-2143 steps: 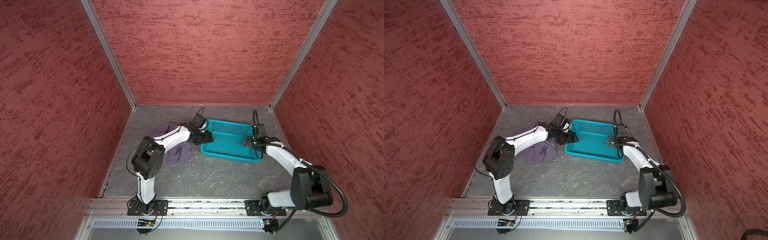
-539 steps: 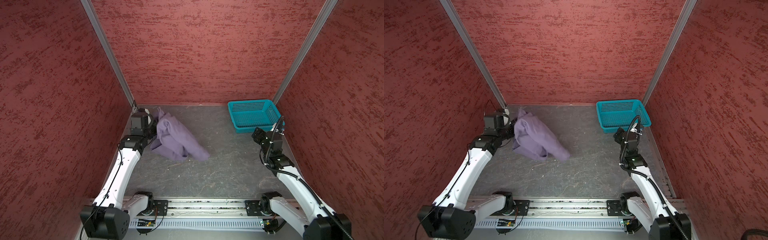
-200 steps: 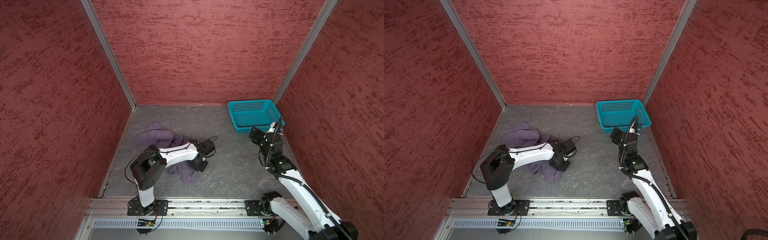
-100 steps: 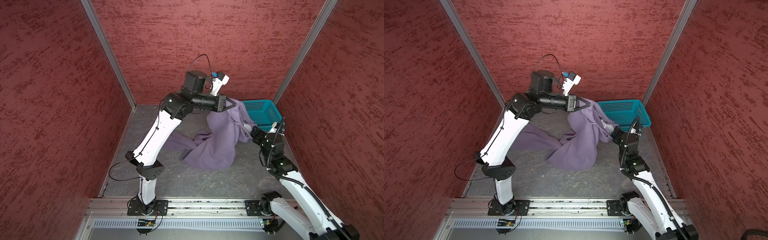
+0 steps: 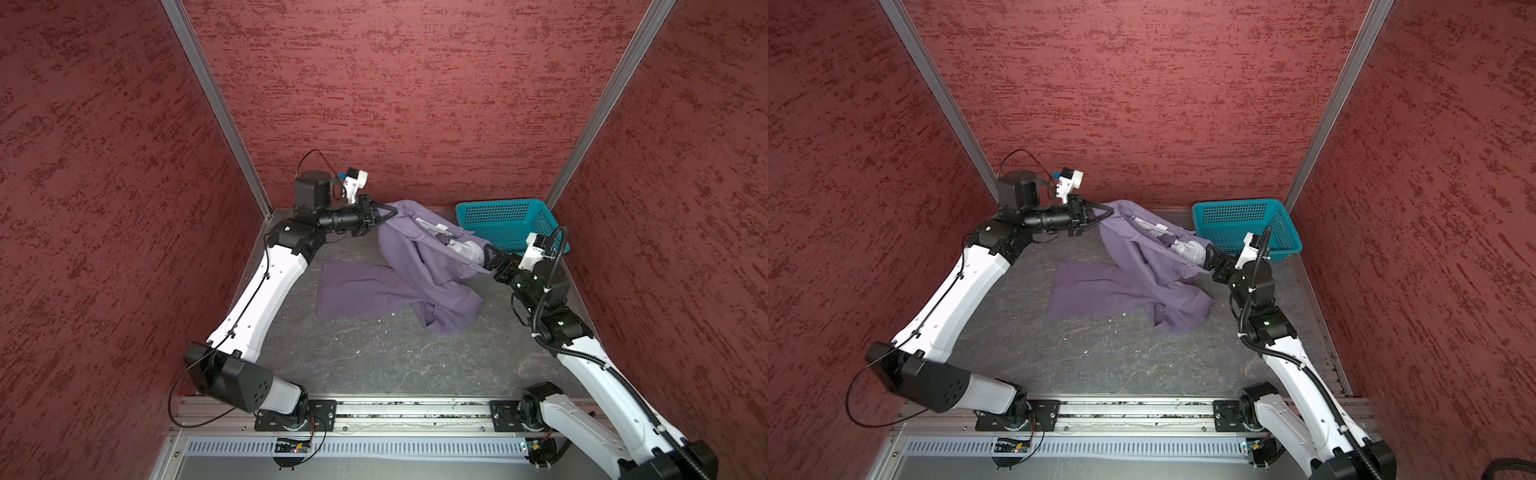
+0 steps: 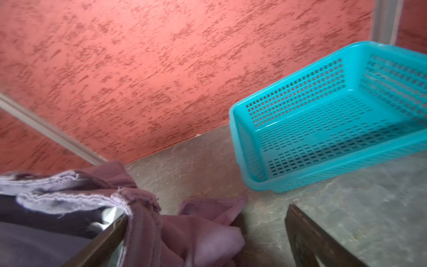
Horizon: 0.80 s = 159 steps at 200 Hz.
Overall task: Fold and stack the trousers
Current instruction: Flatten out the trousers at the center of the table.
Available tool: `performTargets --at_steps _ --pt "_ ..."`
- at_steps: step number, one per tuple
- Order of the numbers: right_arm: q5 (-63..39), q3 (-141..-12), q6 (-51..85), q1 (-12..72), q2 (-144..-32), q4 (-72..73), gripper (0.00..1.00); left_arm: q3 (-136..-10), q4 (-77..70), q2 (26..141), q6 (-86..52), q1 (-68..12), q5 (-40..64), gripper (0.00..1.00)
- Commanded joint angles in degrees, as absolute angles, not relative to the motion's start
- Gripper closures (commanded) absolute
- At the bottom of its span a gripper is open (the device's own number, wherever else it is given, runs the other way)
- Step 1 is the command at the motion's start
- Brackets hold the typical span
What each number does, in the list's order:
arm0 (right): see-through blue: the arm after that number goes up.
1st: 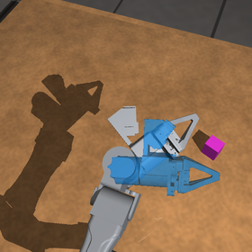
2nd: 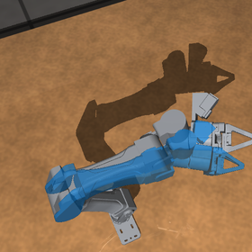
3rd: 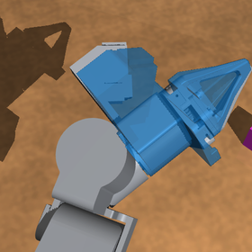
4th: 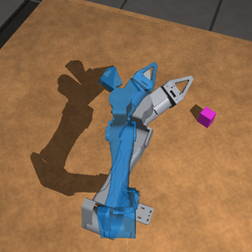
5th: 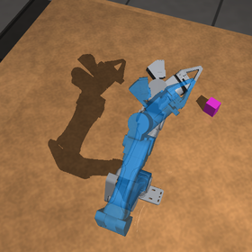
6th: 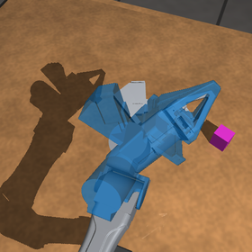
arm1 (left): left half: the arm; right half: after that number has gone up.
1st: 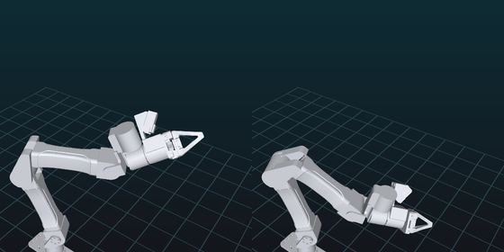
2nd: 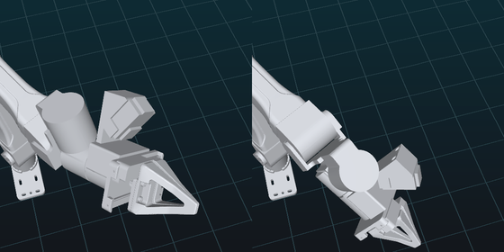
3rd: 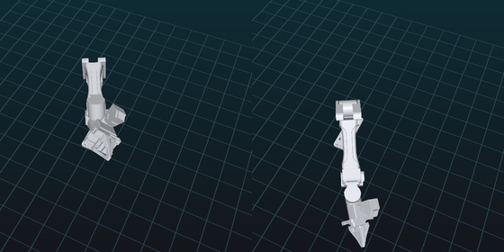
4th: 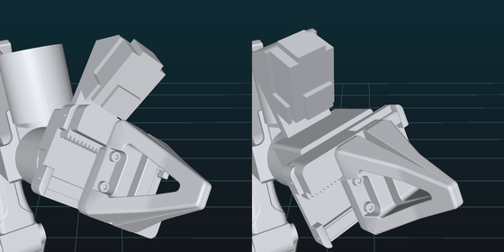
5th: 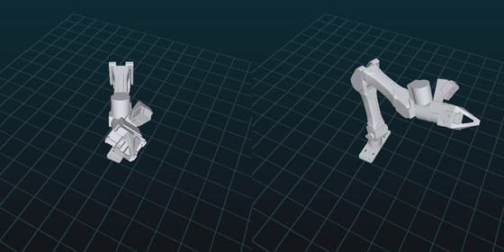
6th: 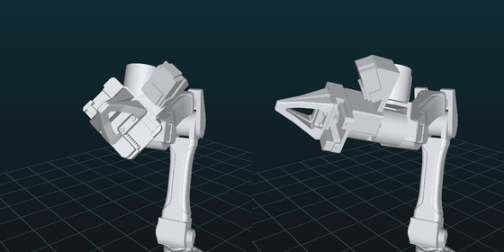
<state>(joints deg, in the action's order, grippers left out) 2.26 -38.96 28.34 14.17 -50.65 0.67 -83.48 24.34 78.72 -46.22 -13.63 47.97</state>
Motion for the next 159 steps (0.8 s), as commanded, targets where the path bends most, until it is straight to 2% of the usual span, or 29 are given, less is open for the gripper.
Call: performTargets --at_steps 1,6,14,20,25,42,45,47,63,79,110,117,130,135,147,159 --pt "3.6 -38.5 26.2 12.9 -52.4 -2.9 0.05 -70.4 18.1 70.0 -47.1 -2.3 39.5 0.89" --pt "3.2 -38.6 26.3 13.0 -52.8 -2.8 0.06 -66.8 19.1 68.8 -46.8 0.0 38.5 0.80" --pt "2.7 -38.8 26.5 13.0 -53.3 -2.6 0.06 -61.6 21.3 67.6 -45.6 3.5 37.1 0.58" --pt "2.2 -38.8 26.7 13.0 -53.7 -2.3 0.06 -58.8 24.3 67.1 -44.3 6.3 34.9 0.37" --pt "1.8 -38.9 26.8 13.0 -53.9 -1.9 0.06 -57.2 27.2 66.9 -42.6 7.7 32.3 0.26" --pt "-0.5 -39.4 27.5 13.0 -55.2 -1.3 0.07 -54.4 33.5 66.3 -37.3 9.1 25.1 0.11" --pt "-1.0 -39.7 27.6 13.1 -55.4 -1.3 0.07 -54.2 33.9 66.2 -36.9 8.8 24.4 0.02" --pt "-1.6 -39.7 27.7 13.0 -55.7 -1.3 0.07 -54.1 34.2 66.0 -36.6 8.6 24.2 0.00" --pt "-5.2 -40.8 28.3 13.2 -57.2 -0.9 0.09 -54.9 34.9 65.1 -34.6 4.9 21.1 0.01" --pt "-6.1 -41.7 28.8 13.7 -58.7 -0.6 0.11 -59.4 35.9 66.5 -32.2 -2.5 16.3 0.01" --pt "-4.4 -42.0 29.8 14.3 -59.0 -0.2 0.16 -70.6 35.2 76.2 -26.9 -22.7 10.9 0.01" --pt "-4.2 -42.3 29.2 14.3 -58.8 -0.8 0.24 -74.0 36.2 79.4 -25.6 -26.9 9.5 0.01" --pt "-1.6 -45.0 27.1 14.0 -59.2 -6.0 0.58 -80.0 38.4 85.2 -23.0 -33.7 8.8 0.01" --pt "0.5 -46.5 26.9 13.7 -59.7 -9.3 0.67 -82.6 39.1 87.8 -22.0 -36.0 8.6 0.01" --pt "4.0 -49.6 26.3 11.5 -60.8 -17.2 0.76 -87.6 40.7 92.9 -19.7 -40.8 8.2 0.01" --pt "4.3 -51.0 26.5 7.3 -61.4 -23.0 0.78 -92.2 42.1 97.9 -17.0 -44.9 7.6 0.01"
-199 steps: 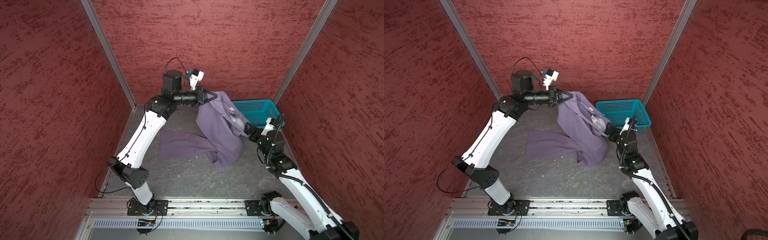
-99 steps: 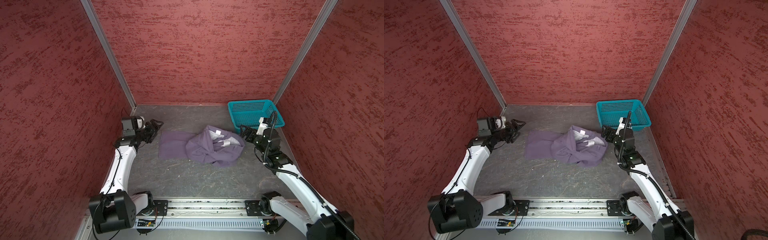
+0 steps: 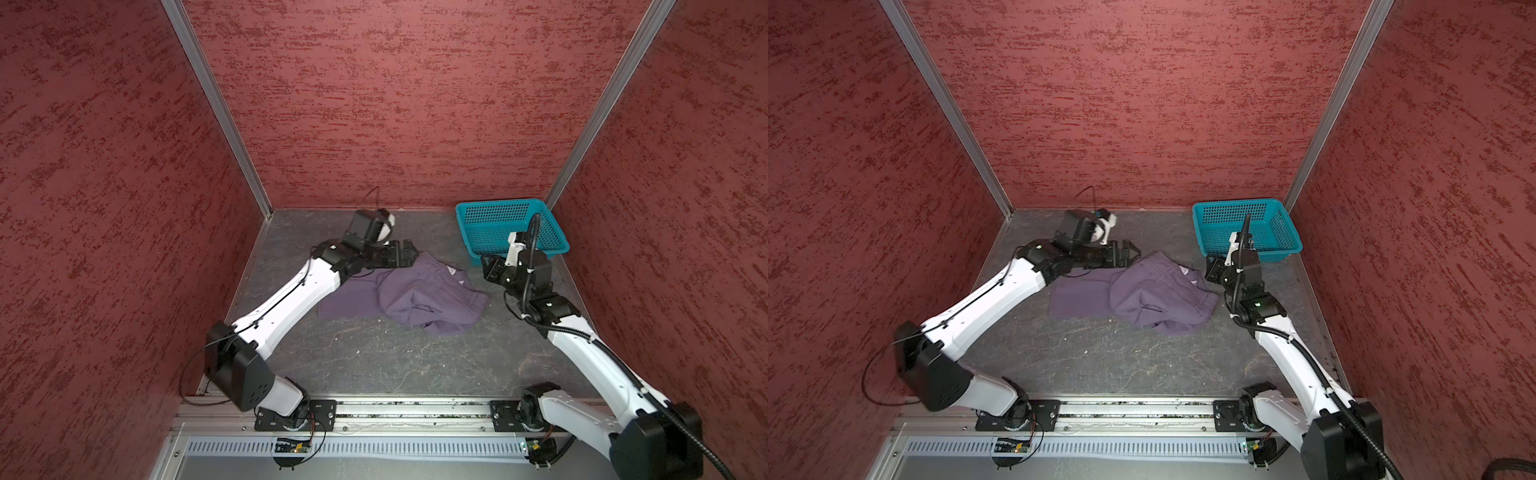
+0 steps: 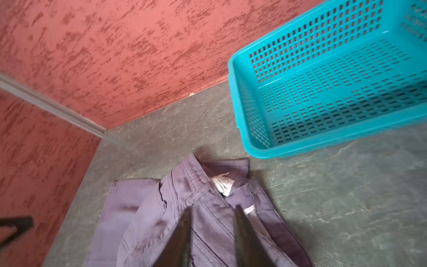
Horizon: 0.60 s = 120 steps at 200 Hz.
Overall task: Fold and stack the trousers
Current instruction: Flatten out the trousers at the center of the table.
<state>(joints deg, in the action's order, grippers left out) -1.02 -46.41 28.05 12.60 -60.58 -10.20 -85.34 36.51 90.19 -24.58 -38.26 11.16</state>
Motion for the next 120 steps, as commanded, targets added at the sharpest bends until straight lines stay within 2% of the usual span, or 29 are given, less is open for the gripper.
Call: performTargets --at_steps 1,23,45,91,120 --pt "4.1 -51.0 26.5 6.9 -61.4 -23.3 0.78 -92.6 42.3 98.3 -16.8 -45.1 7.5 0.01" --pt "-4.4 -48.8 28.6 -4.5 -60.5 -27.1 0.69 -101.7 46.3 107.6 -13.4 -50.9 5.4 0.01" --pt "-9.7 -44.6 29.7 -12.0 -59.3 -27.1 0.60 -110.2 49.6 116.0 -11.2 -54.9 4.6 0.01" --pt "-17.1 -40.9 28.1 -19.9 -60.2 -26.4 0.34 -127.2 59.1 131.8 -7.9 -60.0 -1.9 0.01" --pt "-20.6 -40.1 29.1 -21.1 -60.3 -24.3 0.29 -136.0 63.6 140.5 -7.0 -61.7 -6.0 0.01"
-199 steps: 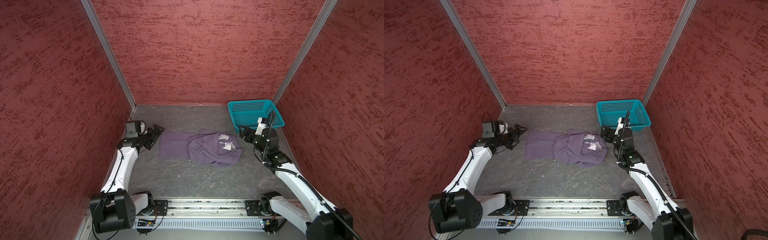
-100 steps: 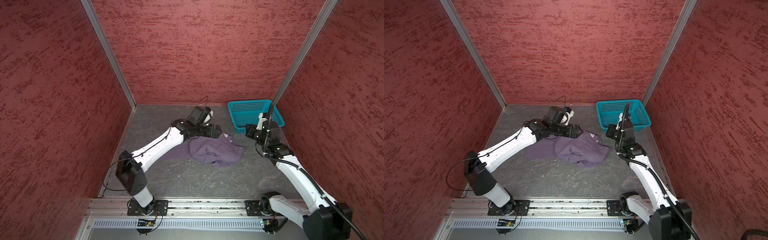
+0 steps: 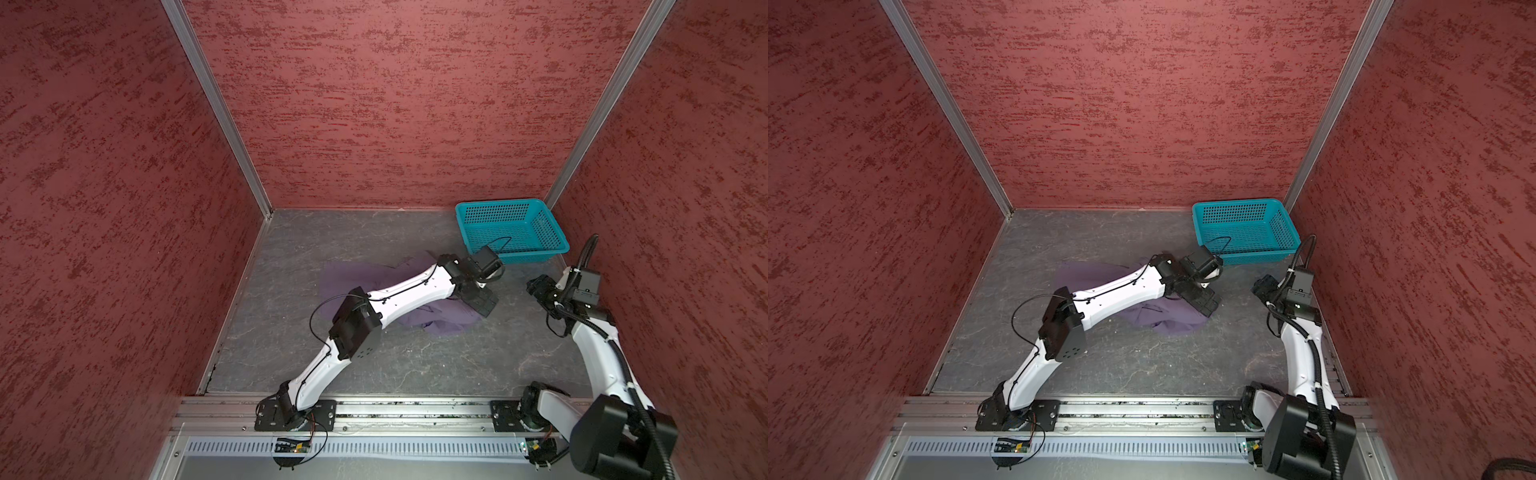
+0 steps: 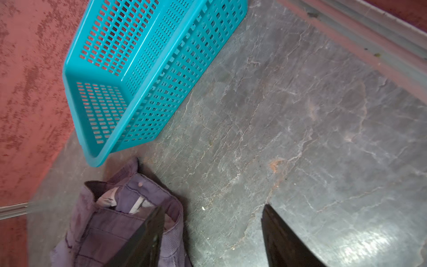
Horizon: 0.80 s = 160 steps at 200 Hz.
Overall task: Fold and stack the trousers
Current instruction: Flatten out the trousers at the center of the table.
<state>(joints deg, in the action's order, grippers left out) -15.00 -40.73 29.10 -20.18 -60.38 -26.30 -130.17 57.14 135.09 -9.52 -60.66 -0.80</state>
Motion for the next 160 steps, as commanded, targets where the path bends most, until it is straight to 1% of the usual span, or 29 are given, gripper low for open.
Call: performTargets --at_steps 1,18,49,60,64,67,72,73,77,82,91,97,105,111,123,132,144,153,160 --pt "-20.8 -40.0 29.2 -21.1 -60.3 -24.2 0.29 -136.3 63.8 140.7 -7.0 -61.7 -6.2 0.01" --pt "-22.3 -39.7 29.7 -21.3 -60.5 -23.3 0.28 -138.7 64.5 144.1 -7.6 -61.7 -9.8 0.00" --pt "-22.8 -39.1 29.7 -21.3 -60.7 -23.1 0.27 -138.4 63.6 146.3 -9.4 -61.1 -10.2 0.00" --pt "-22.9 -39.0 29.8 -21.4 -60.5 -23.0 0.27 -138.2 63.3 146.6 -9.8 -60.7 -8.0 0.10" --pt "-23.0 -38.9 29.8 -21.4 -60.5 -22.9 0.27 -138.0 63.0 146.6 -10.0 -60.5 -6.9 0.15" --pt "-23.0 -38.8 29.9 -21.4 -60.4 -22.9 0.27 -137.9 62.8 146.6 -10.2 -60.3 -6.2 0.22" --pt "-22.9 -38.8 29.9 -21.4 -60.3 -22.9 0.27 -137.7 62.5 146.5 -10.6 -60.1 -5.2 0.39" --pt "-22.9 -38.8 29.9 -21.4 -60.3 -22.9 0.27 -137.7 62.5 146.5 -10.7 -60.0 -4.9 0.41" --pt "-23.0 -38.8 30.0 -21.4 -60.3 -22.9 0.27 -137.6 62.4 146.3 -11.1 -59.7 -4.0 0.56" --pt "-23.0 -38.8 30.0 -21.3 -60.2 -23.0 0.27 -137.7 62.5 146.1 -11.6 -59.5 -2.9 0.69" --pt "-23.1 -38.8 30.1 -21.4 -60.0 -23.0 0.27 -137.7 62.2 145.1 -12.2 -58.6 -0.9 0.86" --pt "-23.0 -38.8 30.1 -21.4 -59.8 -23.0 0.27 -137.7 61.9 144.1 -12.3 -58.1 0.5 0.92" --pt "-23.1 -38.5 30.1 -21.4 -59.6 -22.8 0.28 -137.8 61.4 142.5 -12.5 -57.3 2.3 0.96" --pt "-23.5 -38.4 30.1 -21.4 -59.4 -22.5 0.30 -138.0 60.9 140.8 -12.5 -56.6 3.5 0.99" --pt "-25.8 -37.9 29.5 -21.2 -59.3 -21.3 0.41 -138.6 59.7 137.4 -12.4 -54.9 4.6 1.00" --pt "-26.7 -38.0 28.9 -20.6 -59.3 -21.2 0.46 -140.1 59.5 135.1 -12.7 -53.5 5.2 1.00" --pt "-25.6 -38.6 27.7 -18.5 -58.8 -21.9 0.47 -143.7 60.0 132.3 -13.6 -50.6 6.7 1.00" --pt "-23.1 -39.2 26.4 -15.5 -57.8 -22.6 0.47 -146.6 60.4 130.2 -14.6 -48.5 8.3 1.00" --pt "-21.4 -39.2 25.8 -13.3 -56.7 -22.6 0.45 -147.9 60.1 128.3 -15.3 -46.9 9.5 1.00"
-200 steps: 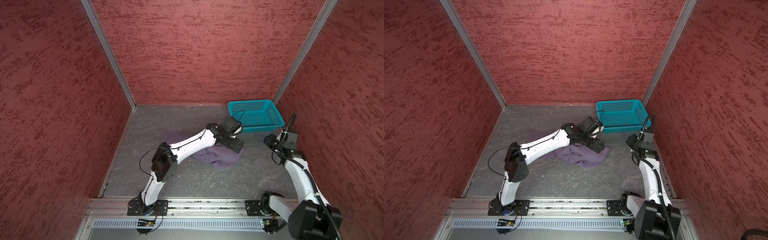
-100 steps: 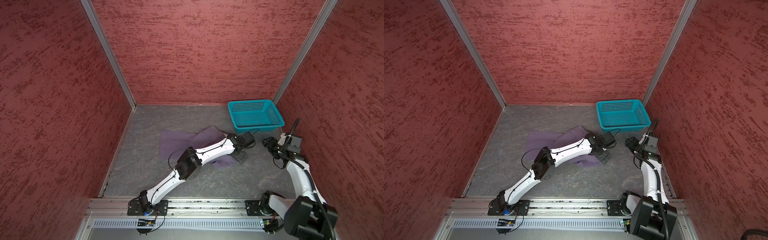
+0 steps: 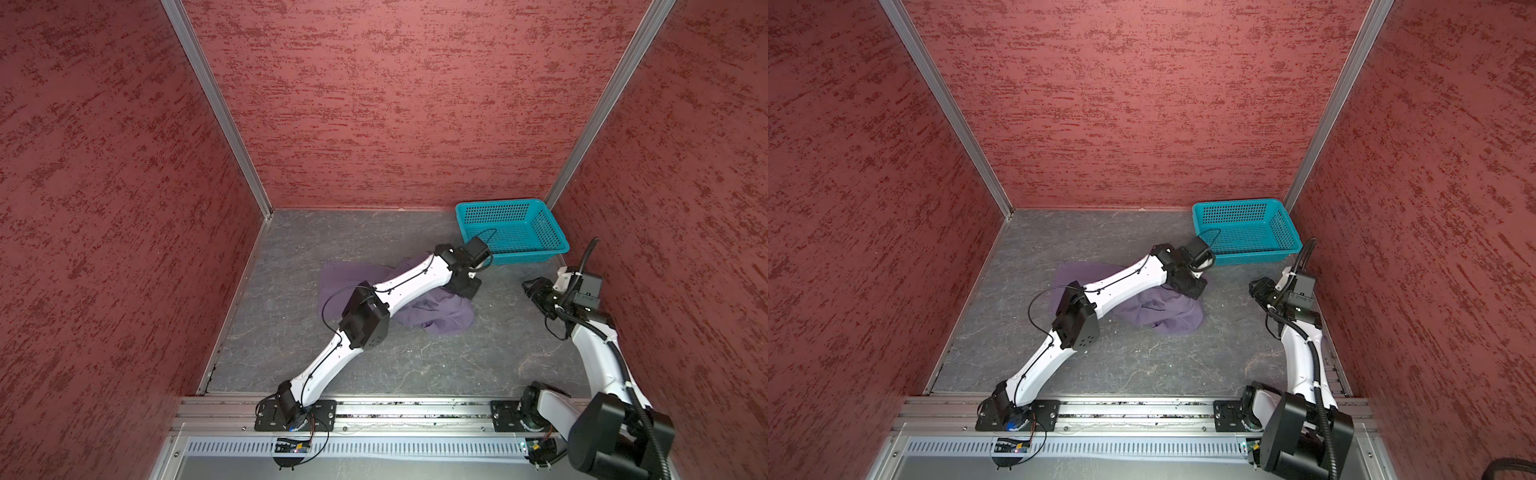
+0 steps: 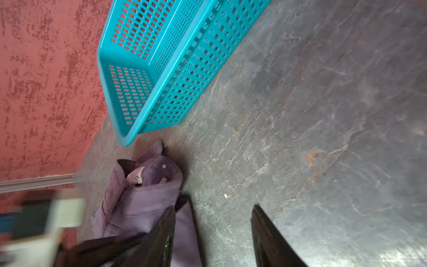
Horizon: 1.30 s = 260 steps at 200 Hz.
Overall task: Fold and stack the trousers
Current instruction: Flatten out the trousers at the center of the table.
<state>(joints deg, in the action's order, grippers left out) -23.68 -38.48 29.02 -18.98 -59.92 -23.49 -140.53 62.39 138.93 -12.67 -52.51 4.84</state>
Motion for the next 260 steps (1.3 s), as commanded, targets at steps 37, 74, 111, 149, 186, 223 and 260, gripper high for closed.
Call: performTargets --at_steps 37,74,111,149,186,223,260 --pt "-18.3 -38.1 25.2 -3.5 -52.0 -18.4 0.19 -141.5 51.7 113.3 -16.4 -41.6 10.5 1.00" --pt "-14.2 -39.7 24.7 7.2 -52.3 -15.8 0.01 -137.7 49.4 103.1 -17.4 -37.7 11.1 1.00" --pt "-10.1 -43.4 23.8 19.1 -55.6 -9.9 0.01 -132.8 48.4 94.9 -17.1 -34.4 11.7 1.00" --pt "-7.7 -52.2 19.9 32.4 -64.5 -4.8 0.01 -126.0 46.8 86.8 -20.2 -26.9 15.1 1.00" --pt "-9.1 -60.5 15.0 40.1 -70.6 3.1 0.01 -118.0 43.6 80.1 -24.0 -19.1 21.7 1.00" --pt "-16.1 -69.8 13.2 40.7 -78.0 7.3 0.02 -114.8 42.5 76.7 -24.4 -15.0 25.4 1.00" --pt "-21.6 -80.9 13.5 41.5 -87.0 8.6 0.05 -113.5 42.3 75.5 -25.6 -12.0 29.4 1.00"
